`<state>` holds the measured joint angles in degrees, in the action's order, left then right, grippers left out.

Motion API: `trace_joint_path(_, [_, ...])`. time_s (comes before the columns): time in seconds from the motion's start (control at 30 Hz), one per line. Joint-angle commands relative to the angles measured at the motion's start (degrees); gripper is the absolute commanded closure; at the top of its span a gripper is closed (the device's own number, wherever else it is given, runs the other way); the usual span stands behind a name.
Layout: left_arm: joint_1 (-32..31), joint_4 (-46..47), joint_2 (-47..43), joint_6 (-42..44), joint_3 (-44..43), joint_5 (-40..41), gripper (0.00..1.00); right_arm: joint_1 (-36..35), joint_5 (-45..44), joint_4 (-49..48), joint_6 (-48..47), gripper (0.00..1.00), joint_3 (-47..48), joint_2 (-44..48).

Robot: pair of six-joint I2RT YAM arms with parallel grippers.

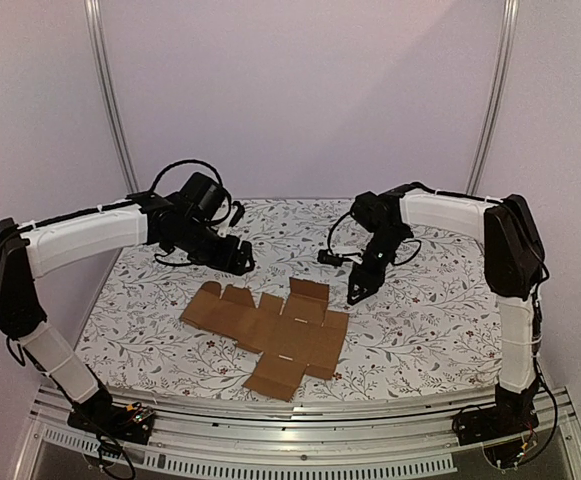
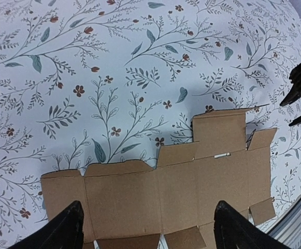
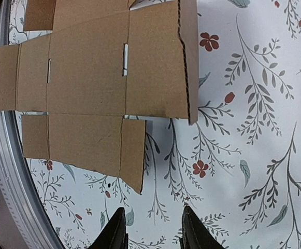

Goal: Fold the paper box

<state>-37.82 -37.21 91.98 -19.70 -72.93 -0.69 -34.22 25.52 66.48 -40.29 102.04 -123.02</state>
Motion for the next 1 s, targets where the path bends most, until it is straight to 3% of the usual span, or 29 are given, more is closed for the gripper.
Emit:
trace_joint_path(0.0, [-2.0,-0.1,2.1,5.5,-3.1,0.5,0.12,1.1,-3.1,-12.7,8.7,0.63,-9.5,8.4])
trace_joint_path(0.4, [-5.9,3.5,8.7,29.9,-7.9,-6.3,0.10,3.2,-11.4,-39.6,36.8,0.53,-38.1,35.3])
trace_joint_path(0.43, [-6.2,3.5,9.2,32.4,-8.3,-6.9,0.10,3.3,-12.1,-40.9,38.5,0.46,-39.7,37.2])
trace_joint_path(0.5, [-7.1,4.1,10.1,37.5,-8.4,-7.8,0.10,3.3,-12.6,-42.2,41.9,0.04,-42.6,40.5])
trace_joint_path(0.53, [-7.8,4.3,10.6,39.8,-8.6,-7.9,0.09,3.3,-13.2,-42.9,42.4,0.02,-44.0,41.5])
trace_joint_path(0.73, [-9.6,3.4,16.9,49.4,-13.7,-8.6,0.10,3.7,-20.9,-46.4,49.7,0.01,-50.5,49.5])
trace_joint_path(0.87, [-10.5,2.7,21.3,53.4,-17.2,-7.0,0.12,3.8,-31.6,-44.4,56.7,0.01,-52.2,53.1])
trace_joint_path(0.97, [-10.7,1.3,25.1,55.4,-20.1,-5.9,0.14,3.8,-30.8,-42.1,55.9,0.01,-52.6,54.7])
